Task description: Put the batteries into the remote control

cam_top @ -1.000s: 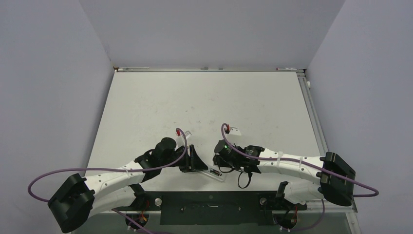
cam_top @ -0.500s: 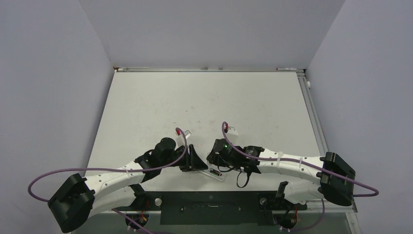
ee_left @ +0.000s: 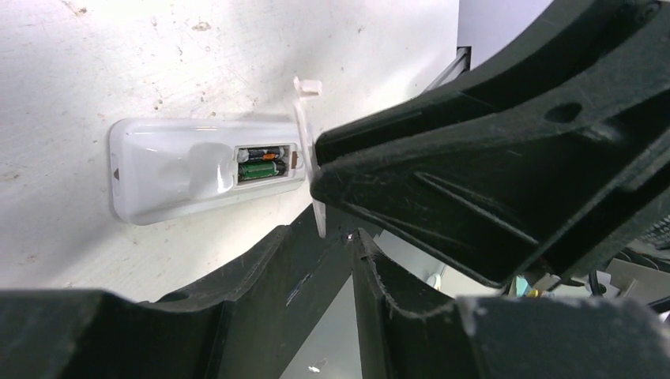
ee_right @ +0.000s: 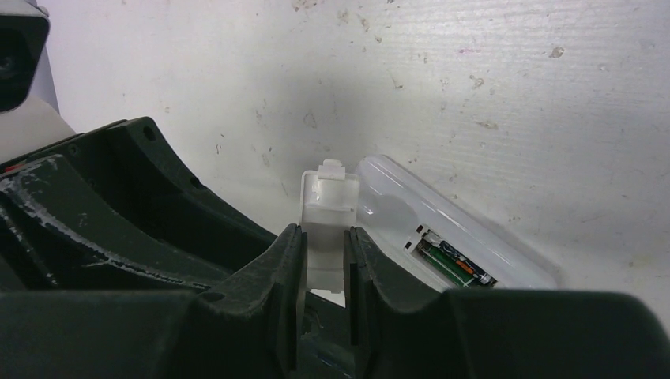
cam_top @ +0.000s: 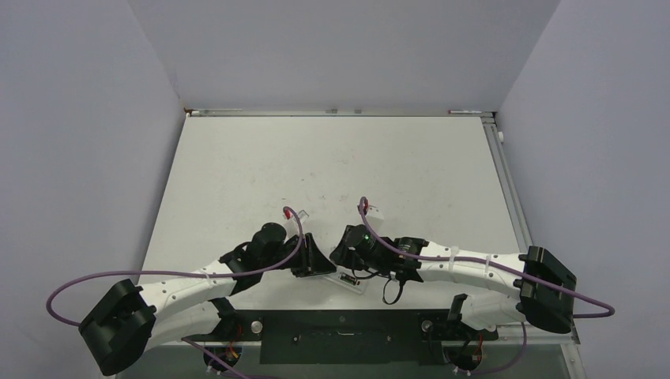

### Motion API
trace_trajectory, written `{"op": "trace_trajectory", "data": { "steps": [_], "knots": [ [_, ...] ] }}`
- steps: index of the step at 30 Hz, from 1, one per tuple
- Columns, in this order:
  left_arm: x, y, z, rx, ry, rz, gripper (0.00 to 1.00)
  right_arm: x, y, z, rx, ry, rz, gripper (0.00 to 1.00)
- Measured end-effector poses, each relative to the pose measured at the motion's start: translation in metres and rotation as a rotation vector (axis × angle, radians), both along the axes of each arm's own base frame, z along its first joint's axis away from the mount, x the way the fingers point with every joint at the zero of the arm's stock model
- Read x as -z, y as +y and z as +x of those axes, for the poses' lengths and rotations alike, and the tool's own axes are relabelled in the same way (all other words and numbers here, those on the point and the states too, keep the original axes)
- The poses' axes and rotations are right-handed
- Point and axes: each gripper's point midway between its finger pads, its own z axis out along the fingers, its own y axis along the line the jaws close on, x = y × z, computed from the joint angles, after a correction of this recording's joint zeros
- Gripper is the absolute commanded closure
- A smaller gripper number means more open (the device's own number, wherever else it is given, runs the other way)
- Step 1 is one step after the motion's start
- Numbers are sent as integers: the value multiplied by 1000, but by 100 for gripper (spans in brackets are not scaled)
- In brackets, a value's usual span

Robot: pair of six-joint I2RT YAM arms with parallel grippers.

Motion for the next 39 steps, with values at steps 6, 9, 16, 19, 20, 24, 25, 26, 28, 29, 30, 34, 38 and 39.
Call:
{"op": "trace_trajectory", "data": {
  "steps": [6,9,16,19,20,24,25,26,28,29,30,34,38,39],
  "knots": [
    [5,1,4,-21,7,16,72,-3,5,-3,-10,3,21,91],
    [6,1,4,-25,9,20,73,-3,6,-3,-13,4,23,92],
    [7,1,5,-28,12,24,77,-4,7,-5,-18,2,29,91],
    [8,1,5,-29,14,24,80,-4,8,-5,-19,1,31,91],
    [8,1,5,-30,15,24,81,-4,8,-5,-19,1,31,91],
    [8,1,5,-32,18,22,86,-3,9,-4,-19,1,31,92],
    [7,1,5,-32,19,21,87,-3,9,-4,-19,1,31,91],
    [7,1,5,-33,20,19,88,-3,9,-4,-19,1,31,91],
    [6,0,6,-35,21,13,95,-3,10,-4,-19,0,32,92],
    [5,0,6,-35,21,9,100,-4,10,-4,-18,-1,33,91],
    [4,-1,6,-35,22,5,100,-4,10,-4,-18,-1,33,91],
    [2,-1,7,-38,21,-3,100,-4,10,-3,-15,-5,35,91],
    [2,-1,8,-39,19,-4,100,-4,10,-2,-17,-9,35,79],
    [2,-1,8,-39,19,-4,100,-4,10,-2,-18,-10,36,73]
  ]
}}
